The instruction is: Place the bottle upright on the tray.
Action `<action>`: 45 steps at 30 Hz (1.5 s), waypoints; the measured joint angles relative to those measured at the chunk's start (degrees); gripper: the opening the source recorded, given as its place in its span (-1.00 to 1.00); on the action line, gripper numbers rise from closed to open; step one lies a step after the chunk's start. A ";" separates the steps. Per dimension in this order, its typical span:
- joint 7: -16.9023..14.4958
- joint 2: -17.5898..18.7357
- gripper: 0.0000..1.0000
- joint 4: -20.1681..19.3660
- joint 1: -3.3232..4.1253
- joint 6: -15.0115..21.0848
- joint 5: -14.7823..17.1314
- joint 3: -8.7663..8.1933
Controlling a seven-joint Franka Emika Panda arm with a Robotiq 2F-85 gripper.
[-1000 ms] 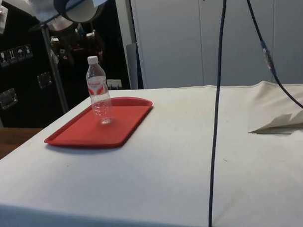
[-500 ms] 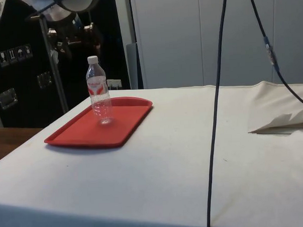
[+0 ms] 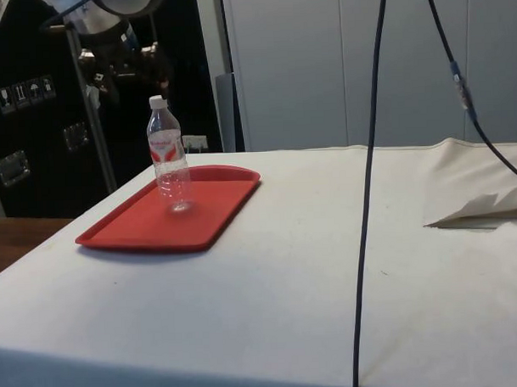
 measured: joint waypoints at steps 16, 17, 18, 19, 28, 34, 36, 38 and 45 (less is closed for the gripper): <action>-0.52 -0.92 1.00 0.29 -0.80 0.92 4.30 0.00; -0.57 -0.97 1.00 0.29 -0.86 0.92 4.53 0.00; -0.63 -1.03 1.00 0.34 -0.92 0.92 4.76 0.00; -0.69 -1.15 1.00 0.34 -0.97 0.97 5.04 0.00; -1.15 -1.60 1.00 0.57 -1.38 1.15 7.51 0.00; -1.49 -1.60 1.00 1.03 -1.60 1.15 9.11 0.00; -1.55 -1.66 1.00 1.03 -1.66 1.26 9.68 0.00; -1.60 -1.72 1.00 1.09 -1.83 1.55 10.60 0.00; -2.01 -2.01 1.00 1.09 -2.18 2.06 12.78 0.00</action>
